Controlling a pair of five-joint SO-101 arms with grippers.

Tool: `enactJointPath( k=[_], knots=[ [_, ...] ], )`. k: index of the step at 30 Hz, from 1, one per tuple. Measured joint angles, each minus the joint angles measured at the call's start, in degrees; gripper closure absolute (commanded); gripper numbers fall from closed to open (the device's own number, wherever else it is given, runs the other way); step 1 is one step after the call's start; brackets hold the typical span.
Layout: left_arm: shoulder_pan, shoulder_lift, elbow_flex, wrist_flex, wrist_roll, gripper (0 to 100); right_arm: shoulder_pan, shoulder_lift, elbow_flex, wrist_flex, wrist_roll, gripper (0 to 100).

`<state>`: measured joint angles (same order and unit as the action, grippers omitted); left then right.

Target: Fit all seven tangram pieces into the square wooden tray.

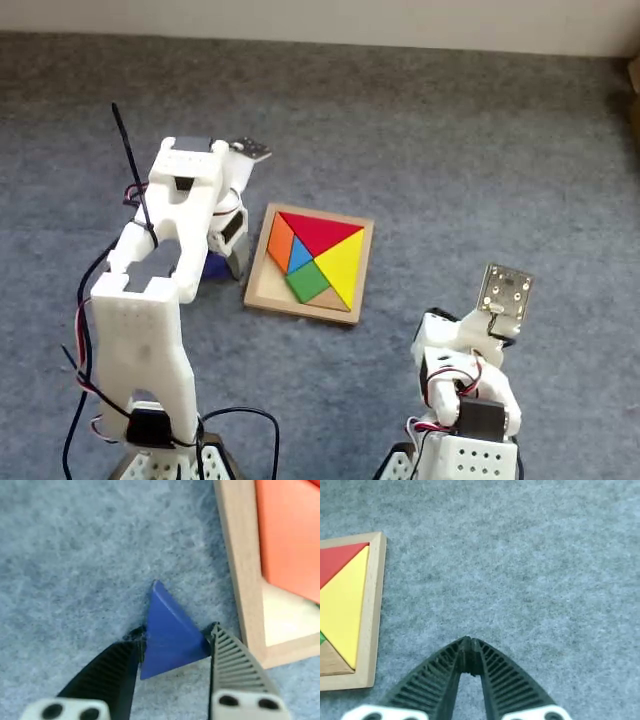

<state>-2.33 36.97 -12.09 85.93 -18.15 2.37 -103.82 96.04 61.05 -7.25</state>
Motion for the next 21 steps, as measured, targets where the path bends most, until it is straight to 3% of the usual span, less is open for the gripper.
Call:
enactJointPath(
  k=[21],
  knots=[
    [1.93, -18.55, 10.11, -0.26, -0.26, 84, 0.0, 0.0, 0.0, 0.0, 0.0, 99.3]
  ],
)
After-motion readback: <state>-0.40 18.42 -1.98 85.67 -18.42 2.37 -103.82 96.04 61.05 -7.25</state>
